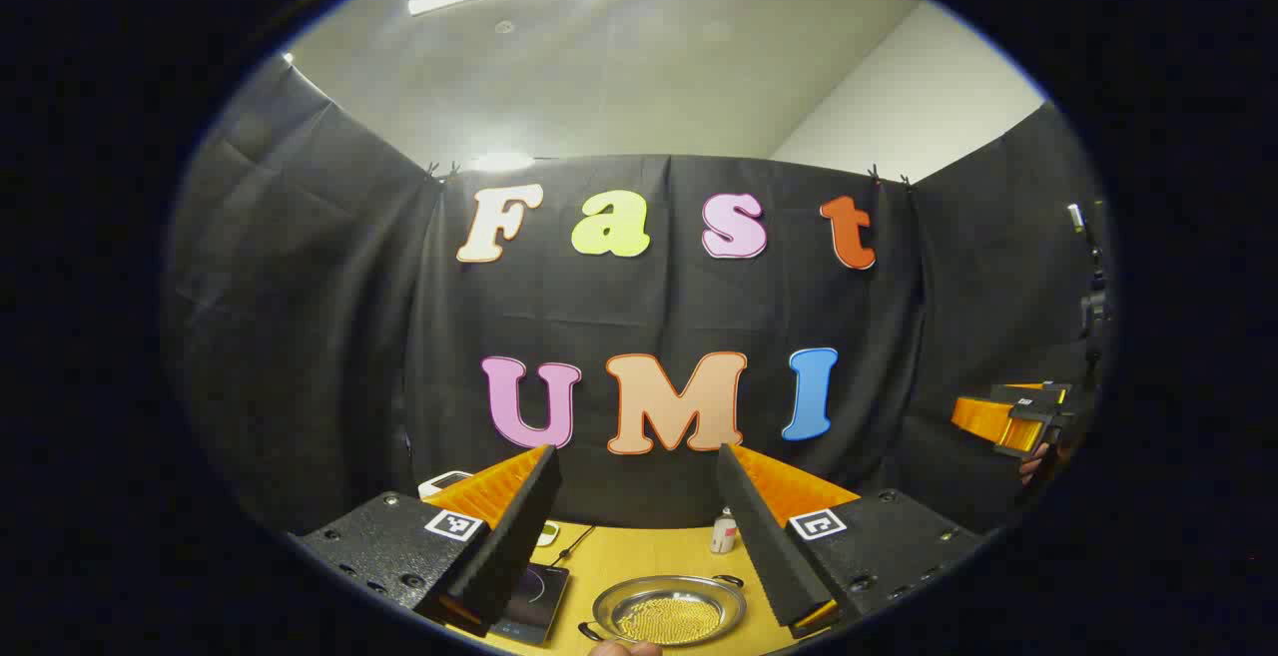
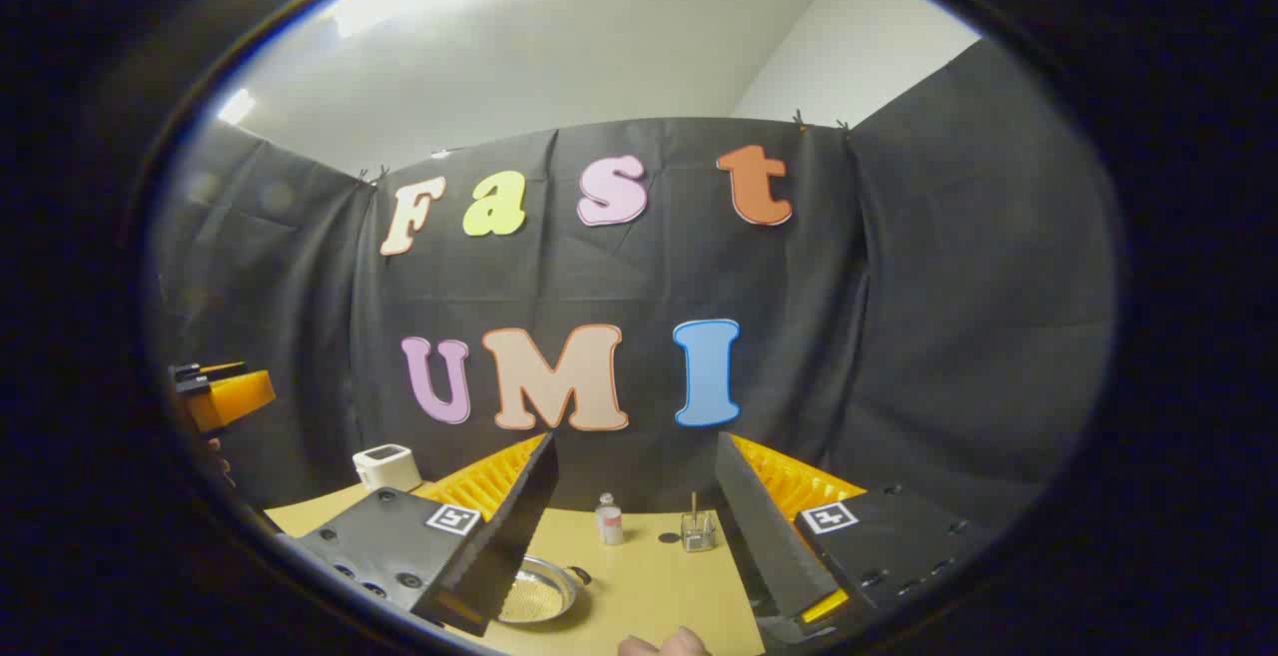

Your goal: First push the handle of the pot to place it horizontally, then grasp the pot with both hands and set it on the induction cooktop.

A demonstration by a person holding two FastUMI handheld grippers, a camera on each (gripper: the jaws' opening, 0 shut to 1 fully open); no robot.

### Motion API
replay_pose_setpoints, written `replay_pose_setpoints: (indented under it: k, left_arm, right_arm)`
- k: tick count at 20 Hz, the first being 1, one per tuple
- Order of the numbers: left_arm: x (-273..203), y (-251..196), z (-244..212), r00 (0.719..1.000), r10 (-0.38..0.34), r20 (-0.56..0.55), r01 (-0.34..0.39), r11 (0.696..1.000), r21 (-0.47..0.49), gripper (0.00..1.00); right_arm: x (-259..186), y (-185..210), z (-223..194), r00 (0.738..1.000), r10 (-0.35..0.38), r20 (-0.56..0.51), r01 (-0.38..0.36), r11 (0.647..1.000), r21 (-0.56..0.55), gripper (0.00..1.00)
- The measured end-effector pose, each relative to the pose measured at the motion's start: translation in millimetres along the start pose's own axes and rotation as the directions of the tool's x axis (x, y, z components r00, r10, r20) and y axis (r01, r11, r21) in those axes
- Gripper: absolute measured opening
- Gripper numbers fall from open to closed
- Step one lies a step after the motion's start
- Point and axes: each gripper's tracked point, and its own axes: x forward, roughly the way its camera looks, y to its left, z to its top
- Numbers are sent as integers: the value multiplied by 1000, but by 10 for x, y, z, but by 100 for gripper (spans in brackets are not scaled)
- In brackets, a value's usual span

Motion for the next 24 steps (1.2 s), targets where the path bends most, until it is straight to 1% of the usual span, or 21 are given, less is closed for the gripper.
replay_pose_setpoints:
  k: [1,2,3,4,5,6,7,8,10,12,13,14,15,16,17,18,19,20,22,23,24]
  left_arm:
    - [43,35,7,1000,1,-11,-1,1000,11,95]
    - [59,52,27,1000,-4,-14,4,1000,23,93]
    - [88,67,68,1000,-8,2,8,999,41,96]
    - [105,112,102,1000,0,10,-1,998,61,96]
    - [117,169,60,1000,9,1,-9,997,75,92]
    - [108,181,15,1000,9,-12,-8,997,73,92]
    - [105,160,-27,1000,4,-23,-3,998,63,95]
    - [100,163,-46,999,6,-32,-4,998,56,96]
    - [83,234,-83,999,12,-40,-10,999,53,95]
    - [68,248,-100,999,9,-48,-6,999,53,96]
    - [59,265,-90,999,9,-47,-6,998,54,93]
    - [65,282,-75,999,8,-43,-5,998,55,95]
    - [51,277,-80,999,6,-43,-3,998,57,95]
    - [45,285,-75,999,5,-41,-2,998,58,93]
    - [34,286,-81,999,2,-42,1,998,59,96]
    - [34,296,-86,999,0,-44,2,998,60,95]
    - [41,298,-87,999,-2,-44,5,998,59,93]
    - [43,299,-104,999,-4,-47,6,998,58,96]
    - [31,312,-128,999,-2,-53,5,998,56,96]
    - [29,310,-133,999,-1,-54,4,999,54,93]
    - [35,315,-126,999,1,-54,2,999,53,93]
  right_arm:
    - [34,-40,-3,1000,-16,-7,16,1000,-6,98]
    - [44,-5,0,1000,-11,-13,11,1000,-1,98]
    - [64,51,39,1000,1,-7,-1,1000,-2,99]
    - [81,42,51,1000,-3,2,3,1000,-16,99]
    - [97,19,51,1000,-13,4,13,1000,-28,98]
    - [96,54,55,1000,-10,3,10,1000,-22,98]
    - [84,134,53,1000,4,1,-4,1000,-7,100]
    - [93,163,24,1000,10,-5,-10,1000,-5,100]
    - [89,172,-17,1000,9,-14,-10,1000,-24,98]
    - [66,220,15,1000,16,-9,-16,1000,-26,99]
    - [65,228,17,1000,14,-10,-14,1000,-27,100]
    - [58,237,11,1000,12,-11,-13,1000,-27,98]
    - [54,251,21,1000,13,-11,-13,1000,-27,98]
    - [55,257,16,1000,13,-12,-13,1000,-27,98]
    - [48,276,19,1000,13,-14,-14,1000,-28,98]
    - [50,281,13,1000,13,-14,-14,999,-30,98]
    - [45,287,14,1000,13,-16,-13,999,-32,99]
    - [42,292,-9,1000,14,-20,-15,999,-34,98]
    - [28,331,-21,999,25,-24,-26,999,-37,98]
    - [45,328,-15,999,24,-22,-25,999,-40,98]
    - [43,312,-29,1000,23,-21,-24,999,-44,96]
